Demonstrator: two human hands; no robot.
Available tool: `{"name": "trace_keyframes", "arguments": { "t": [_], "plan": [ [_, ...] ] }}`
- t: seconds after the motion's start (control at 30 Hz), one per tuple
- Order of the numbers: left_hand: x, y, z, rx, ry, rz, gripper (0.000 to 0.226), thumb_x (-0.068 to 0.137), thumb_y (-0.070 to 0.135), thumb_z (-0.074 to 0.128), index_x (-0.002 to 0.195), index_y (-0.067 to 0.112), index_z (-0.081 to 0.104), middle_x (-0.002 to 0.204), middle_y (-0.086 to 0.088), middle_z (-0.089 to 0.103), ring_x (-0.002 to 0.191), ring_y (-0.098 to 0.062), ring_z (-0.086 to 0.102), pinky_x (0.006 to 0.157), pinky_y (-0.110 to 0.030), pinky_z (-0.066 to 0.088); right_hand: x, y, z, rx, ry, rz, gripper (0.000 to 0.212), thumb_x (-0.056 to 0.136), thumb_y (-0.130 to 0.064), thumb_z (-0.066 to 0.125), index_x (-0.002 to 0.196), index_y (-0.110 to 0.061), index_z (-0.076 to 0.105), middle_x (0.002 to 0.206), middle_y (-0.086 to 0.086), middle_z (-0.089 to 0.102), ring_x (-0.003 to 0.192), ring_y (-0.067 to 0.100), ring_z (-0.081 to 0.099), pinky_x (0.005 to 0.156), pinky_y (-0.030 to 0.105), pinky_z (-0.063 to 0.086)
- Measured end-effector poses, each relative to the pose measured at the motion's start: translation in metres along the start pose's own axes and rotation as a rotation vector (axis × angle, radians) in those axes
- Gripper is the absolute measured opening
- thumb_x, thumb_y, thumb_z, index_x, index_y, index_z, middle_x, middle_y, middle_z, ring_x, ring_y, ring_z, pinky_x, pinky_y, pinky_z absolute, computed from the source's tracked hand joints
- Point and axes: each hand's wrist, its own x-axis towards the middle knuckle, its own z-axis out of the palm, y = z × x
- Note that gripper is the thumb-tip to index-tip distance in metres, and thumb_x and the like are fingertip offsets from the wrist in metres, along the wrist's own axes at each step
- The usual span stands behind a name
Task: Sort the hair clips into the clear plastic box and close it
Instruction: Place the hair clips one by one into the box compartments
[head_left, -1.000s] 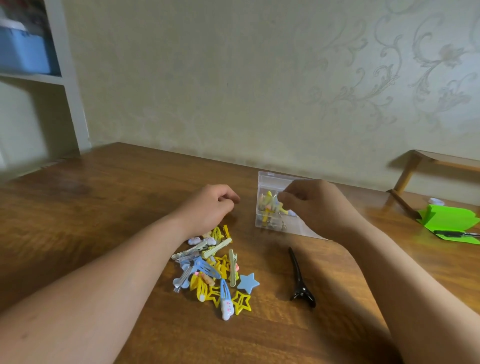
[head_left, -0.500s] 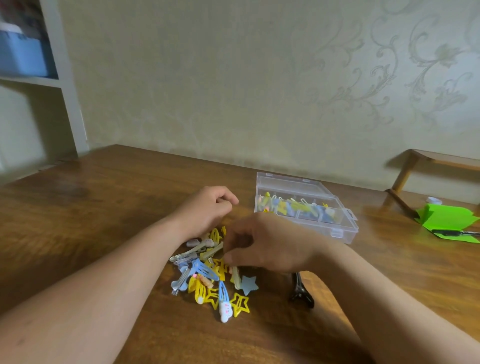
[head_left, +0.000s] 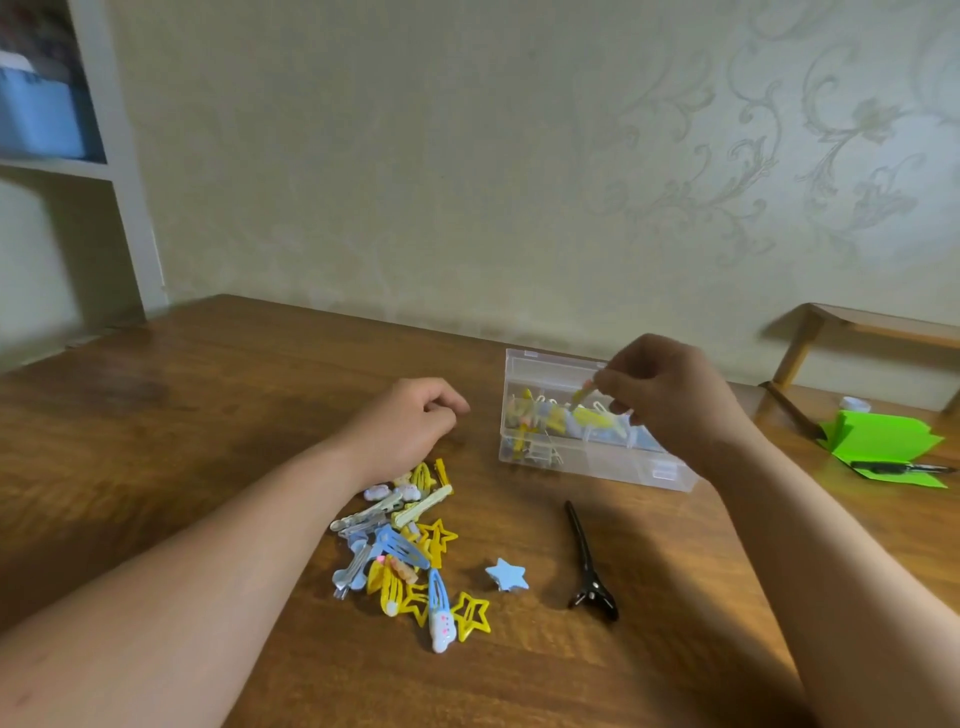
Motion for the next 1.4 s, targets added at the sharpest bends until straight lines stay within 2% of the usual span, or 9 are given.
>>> {"name": "trace_keyframes", "arguments": {
  "t": [0.17, 0.23, 0.33, 0.53, 0.7, 1.03, 1.13, 1.3, 1.4],
  "plan": [
    [0.001, -0.002, 0.000, -0.004, 0.004, 0.005, 0.027, 0.107, 0.024, 0.053, 0.118, 0.039, 0.074, 0.117, 0.010, 0.073, 0.109, -0.014, 0.070, 0.103, -0.049, 0.056, 0.004, 0.013, 0.008, -0.084, -0.048, -0.035, 0.018, 0.099, -0.022, 0.071, 0.116, -0.027, 0.072, 0.087, -0.006, 0.078, 0.080, 0.013, 0.074, 0.079, 0.044, 0.065],
    [0.001, -0.002, 0.000, -0.007, 0.001, 0.004, 0.028, 0.107, 0.024, 0.053, 0.119, 0.039, 0.074, 0.117, 0.010, 0.073, 0.109, -0.012, 0.068, 0.104, -0.048, 0.056, 0.003, 0.014, 0.014, -0.177, -0.079, -0.069, 0.015, 0.099, -0.021, 0.071, 0.112, -0.028, 0.075, 0.095, -0.009, 0.077, 0.086, 0.010, 0.071, 0.076, 0.034, 0.061],
    [0.000, -0.002, 0.000, -0.003, 0.003, 0.004, 0.028, 0.106, 0.024, 0.054, 0.117, 0.039, 0.074, 0.114, 0.008, 0.075, 0.108, -0.023, 0.072, 0.101, -0.053, 0.058, 0.000, 0.014, 0.020, -0.309, -0.141, -0.118, 0.013, 0.097, -0.022, 0.073, 0.105, -0.031, 0.077, 0.097, -0.015, 0.075, 0.088, -0.004, 0.065, 0.071, 0.017, 0.049],
    [-0.001, -0.001, -0.001, 0.011, -0.004, 0.007, 0.027, 0.105, 0.025, 0.054, 0.116, 0.040, 0.074, 0.114, 0.009, 0.074, 0.111, -0.032, 0.073, 0.100, -0.057, 0.059, 0.000, 0.015, 0.020, -0.361, -0.227, -0.065, 0.011, 0.095, -0.036, 0.077, 0.084, -0.035, 0.079, 0.076, -0.015, 0.076, 0.070, 0.001, 0.071, 0.078, 0.034, 0.062],
    [-0.001, 0.000, -0.001, 0.020, -0.007, 0.007, 0.027, 0.107, 0.026, 0.053, 0.118, 0.040, 0.073, 0.117, 0.010, 0.073, 0.111, -0.029, 0.072, 0.102, -0.057, 0.058, -0.003, 0.013, 0.021, -0.349, -0.265, -0.031, 0.034, 0.102, -0.051, 0.064, 0.081, -0.030, 0.080, 0.070, -0.013, 0.076, 0.068, 0.002, 0.072, 0.082, 0.038, 0.062],
    [-0.001, -0.001, -0.001, 0.019, -0.014, 0.010, 0.027, 0.107, 0.027, 0.053, 0.119, 0.041, 0.073, 0.120, 0.011, 0.071, 0.111, -0.023, 0.071, 0.102, -0.055, 0.058, -0.004, 0.012, 0.020, -0.257, -0.276, -0.025, 0.034, 0.105, -0.045, 0.061, 0.082, -0.028, 0.078, 0.074, -0.013, 0.078, 0.068, 0.003, 0.072, 0.083, 0.041, 0.061],
    [-0.002, 0.000, -0.001, 0.019, -0.013, 0.008, 0.028, 0.107, 0.027, 0.052, 0.120, 0.041, 0.072, 0.120, 0.011, 0.071, 0.111, -0.021, 0.071, 0.101, -0.054, 0.058, -0.004, 0.010, 0.019, -0.254, -0.225, -0.060, 0.028, 0.105, -0.044, 0.061, 0.086, -0.031, 0.077, 0.078, -0.016, 0.077, 0.071, 0.000, 0.071, 0.081, 0.037, 0.061],
    [-0.003, 0.003, -0.001, 0.022, -0.009, 0.001, 0.031, 0.107, 0.025, 0.051, 0.125, 0.038, 0.072, 0.118, 0.010, 0.073, 0.110, -0.021, 0.072, 0.102, -0.054, 0.058, -0.007, -0.008, 0.021, -0.234, -0.173, -0.207, 0.011, 0.103, -0.035, 0.066, 0.106, -0.032, 0.076, 0.098, -0.022, 0.072, 0.089, -0.004, 0.066, 0.075, 0.014, 0.049],
    [-0.002, 0.004, -0.002, 0.030, -0.005, -0.001, 0.030, 0.108, 0.022, 0.051, 0.124, 0.035, 0.073, 0.117, 0.011, 0.073, 0.109, -0.019, 0.071, 0.100, -0.050, 0.059, -0.013, -0.024, 0.019, -0.206, -0.260, -0.280, 0.006, 0.099, -0.030, 0.072, 0.103, -0.032, 0.077, 0.090, -0.021, 0.073, 0.084, -0.006, 0.066, 0.072, 0.012, 0.049]
  ]
}}
